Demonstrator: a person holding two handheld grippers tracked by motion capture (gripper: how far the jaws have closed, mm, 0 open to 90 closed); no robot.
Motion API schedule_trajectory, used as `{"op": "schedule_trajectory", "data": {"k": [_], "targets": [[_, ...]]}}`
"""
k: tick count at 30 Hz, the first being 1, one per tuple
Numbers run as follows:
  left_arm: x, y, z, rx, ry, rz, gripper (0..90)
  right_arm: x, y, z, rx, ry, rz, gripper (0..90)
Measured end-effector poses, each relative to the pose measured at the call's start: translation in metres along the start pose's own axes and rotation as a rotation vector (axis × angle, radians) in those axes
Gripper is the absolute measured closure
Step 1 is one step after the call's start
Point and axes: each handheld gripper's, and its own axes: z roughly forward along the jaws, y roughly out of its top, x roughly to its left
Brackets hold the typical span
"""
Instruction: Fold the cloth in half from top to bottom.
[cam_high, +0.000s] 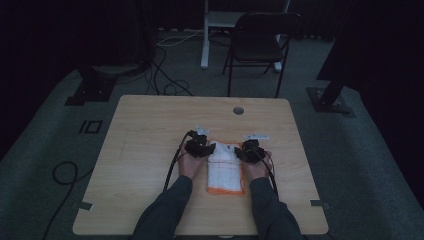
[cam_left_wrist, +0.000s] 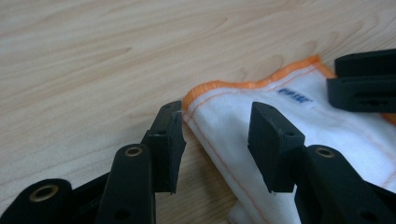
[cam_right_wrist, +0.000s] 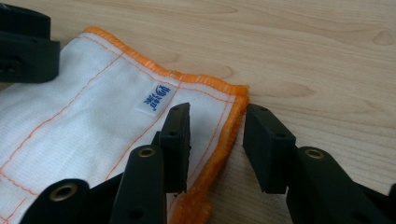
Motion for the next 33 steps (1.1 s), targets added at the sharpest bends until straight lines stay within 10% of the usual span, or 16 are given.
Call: {"op": "schedule_trajectory", "data": {"k": [33], "targets": [[-0.004,0.001,0.0,0.049,-0.038,0.003,84.7,0.006,0.0,-0.005,-0.011,0.013,-0.056,87.0]]}}
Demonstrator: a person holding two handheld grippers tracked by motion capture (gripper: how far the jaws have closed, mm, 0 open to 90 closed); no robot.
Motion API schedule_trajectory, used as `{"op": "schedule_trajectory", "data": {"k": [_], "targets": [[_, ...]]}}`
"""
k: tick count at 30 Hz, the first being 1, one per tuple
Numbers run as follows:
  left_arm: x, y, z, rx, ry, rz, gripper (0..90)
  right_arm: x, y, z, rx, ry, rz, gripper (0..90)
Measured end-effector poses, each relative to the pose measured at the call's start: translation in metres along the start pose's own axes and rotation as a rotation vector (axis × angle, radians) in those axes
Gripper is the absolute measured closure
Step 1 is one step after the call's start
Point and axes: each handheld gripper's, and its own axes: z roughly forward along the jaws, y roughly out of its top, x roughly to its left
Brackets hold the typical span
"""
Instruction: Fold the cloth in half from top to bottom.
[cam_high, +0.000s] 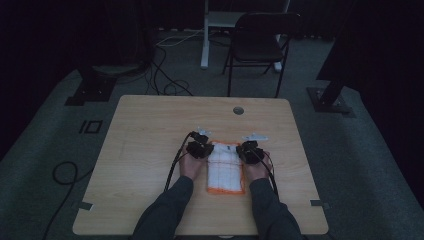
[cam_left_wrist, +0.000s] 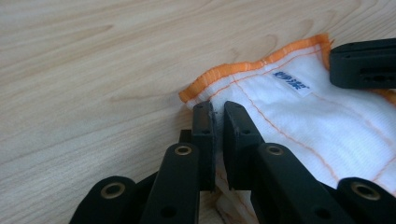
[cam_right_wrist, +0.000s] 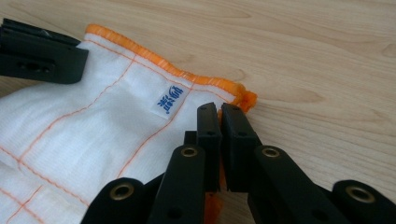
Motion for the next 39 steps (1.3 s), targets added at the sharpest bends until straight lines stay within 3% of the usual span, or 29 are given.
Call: {"op": "schedule_trajectory", "data": {"k": [13,30,39], "targets": [[-0.006,-0.001,-0.021,-0.047,-0.021,0.017,84.7,0.001,0.002,-0.018,-0.041,0.022,-0.009,88.0],[-0.016,-0.02,-0.04,-0.07,-0.044,0.056,84.4,0.011,-0.01,-0.043,-0.051,0.054,-0.032,88.0],[-0.02,-0.03,-0.045,-0.069,-0.06,0.056,84.6,0.016,-0.02,-0.05,-0.049,0.066,-0.037,88.1]]}}
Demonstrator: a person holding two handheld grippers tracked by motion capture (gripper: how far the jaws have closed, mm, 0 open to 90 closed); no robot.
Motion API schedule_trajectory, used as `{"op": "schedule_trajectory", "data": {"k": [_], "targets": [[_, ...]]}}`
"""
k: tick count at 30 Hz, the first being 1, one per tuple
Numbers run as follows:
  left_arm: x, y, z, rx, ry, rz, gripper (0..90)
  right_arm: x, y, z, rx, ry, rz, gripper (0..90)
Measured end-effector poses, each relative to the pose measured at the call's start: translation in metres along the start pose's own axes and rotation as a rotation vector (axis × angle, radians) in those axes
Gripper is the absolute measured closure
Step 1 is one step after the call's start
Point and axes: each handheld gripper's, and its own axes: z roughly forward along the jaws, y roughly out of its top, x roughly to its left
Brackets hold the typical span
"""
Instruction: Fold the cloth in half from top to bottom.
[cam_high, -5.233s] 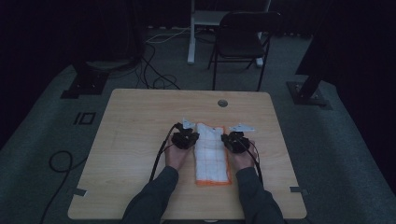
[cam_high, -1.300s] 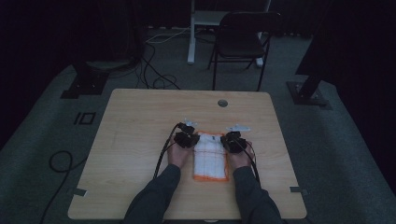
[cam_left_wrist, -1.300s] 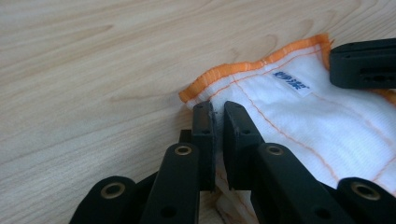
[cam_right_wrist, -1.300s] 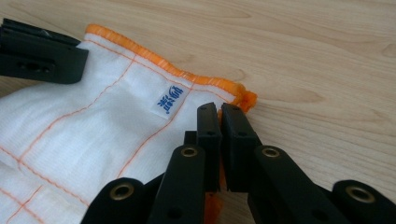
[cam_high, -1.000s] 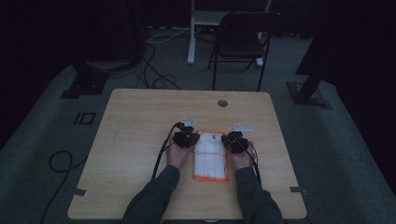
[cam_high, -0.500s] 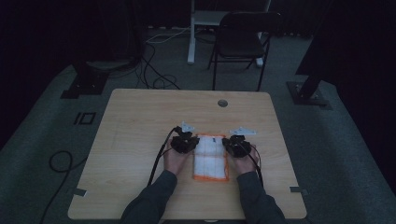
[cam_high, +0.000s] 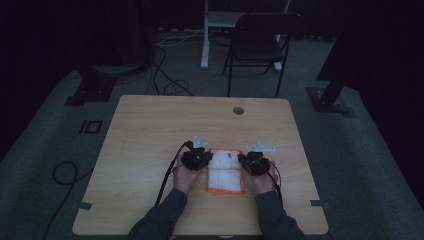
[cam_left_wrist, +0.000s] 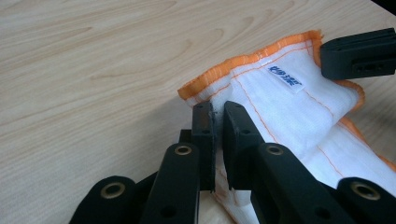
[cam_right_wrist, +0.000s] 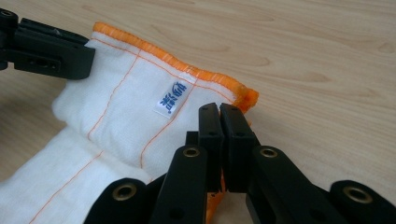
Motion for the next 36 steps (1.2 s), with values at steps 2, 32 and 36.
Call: {"op": "schedule_trajectory", "data": {"k": [2,32,36], "targets": [[0.0,-0.001,-0.001,0.0,-0.002,0.002,84.6,0.002,-0.002,-0.002,0.002,0.004,0.0,88.1],[-0.011,-0.028,-0.014,0.001,-0.01,0.026,83.0,-0.001,-0.007,-0.008,0.005,0.042,0.011,56.5],[-0.011,-0.028,-0.014,0.001,-0.01,0.027,83.0,-0.005,-0.003,0.0,0.01,0.046,0.027,50.2]]}}
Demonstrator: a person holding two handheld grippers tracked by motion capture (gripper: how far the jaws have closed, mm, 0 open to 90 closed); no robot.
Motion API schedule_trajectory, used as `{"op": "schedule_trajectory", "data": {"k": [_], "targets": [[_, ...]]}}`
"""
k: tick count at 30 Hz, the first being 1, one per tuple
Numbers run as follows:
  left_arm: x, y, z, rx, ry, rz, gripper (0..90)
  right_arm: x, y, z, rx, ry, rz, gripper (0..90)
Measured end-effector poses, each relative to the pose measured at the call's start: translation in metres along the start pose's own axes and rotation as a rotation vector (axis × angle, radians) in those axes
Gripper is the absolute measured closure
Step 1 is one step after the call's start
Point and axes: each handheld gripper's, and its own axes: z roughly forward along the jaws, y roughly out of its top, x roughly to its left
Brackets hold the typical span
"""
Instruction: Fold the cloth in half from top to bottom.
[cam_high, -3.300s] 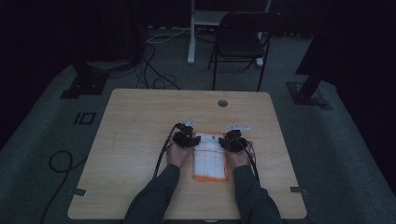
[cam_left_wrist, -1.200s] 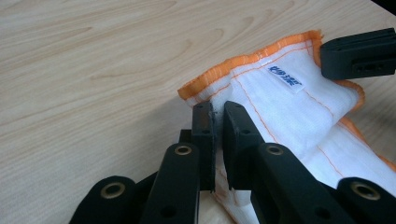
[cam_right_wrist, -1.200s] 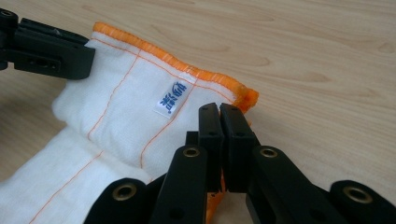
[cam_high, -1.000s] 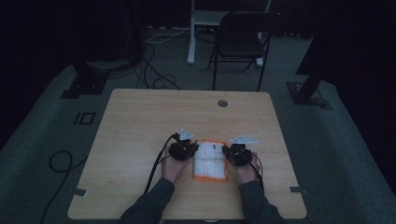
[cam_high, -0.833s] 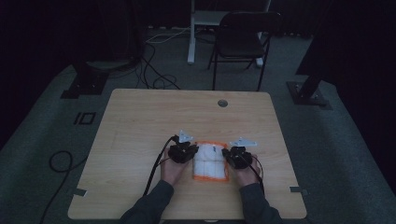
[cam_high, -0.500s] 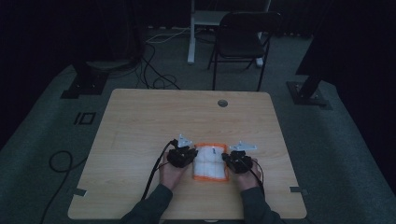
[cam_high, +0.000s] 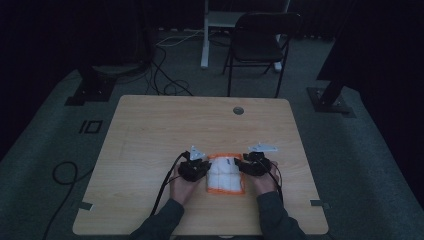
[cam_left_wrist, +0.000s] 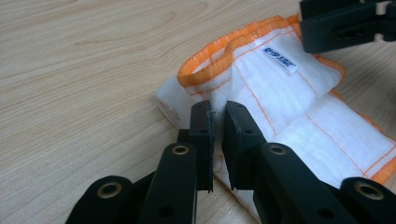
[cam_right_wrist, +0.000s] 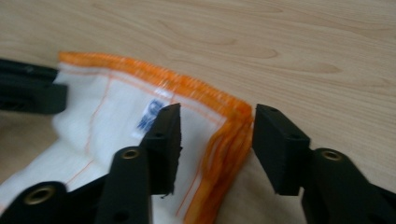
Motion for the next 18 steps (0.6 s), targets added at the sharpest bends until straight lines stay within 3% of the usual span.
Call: {"op": "schedule_trajectory", "data": {"k": [3,8,10,11,15,16,17,18], "targets": [[0.0,0.0,0.0,-0.001,0.002,0.002,83.0,-0.006,0.004,0.009,0.004,0.012,-0.001,42.4],[0.0,0.0,0.0,-0.001,0.002,0.004,82.9,-0.012,0.008,0.017,0.017,0.05,0.01,40.9],[0.0,0.0,0.0,0.0,0.002,0.004,83.0,-0.014,0.009,0.021,0.033,0.077,0.016,45.0],[0.0,0.001,0.0,-0.002,0.002,0.005,82.8,-0.015,0.009,0.021,0.033,0.104,0.026,51.4],[0.0,0.001,0.0,-0.002,0.003,0.006,81.5,-0.016,0.008,0.017,0.028,0.11,0.017,70.8],[0.0,0.001,0.0,-0.002,0.003,0.006,80.9,-0.016,0.008,0.017,0.028,0.11,0.017,70.8],[0.001,0.002,-0.001,-0.003,0.005,0.005,77.9,-0.016,0.008,0.013,0.023,0.108,0.01,77.7],[0.001,0.003,-0.001,-0.011,0.009,0.002,75.6,-0.015,0.008,0.012,0.02,0.109,0.006,79.1]]}}
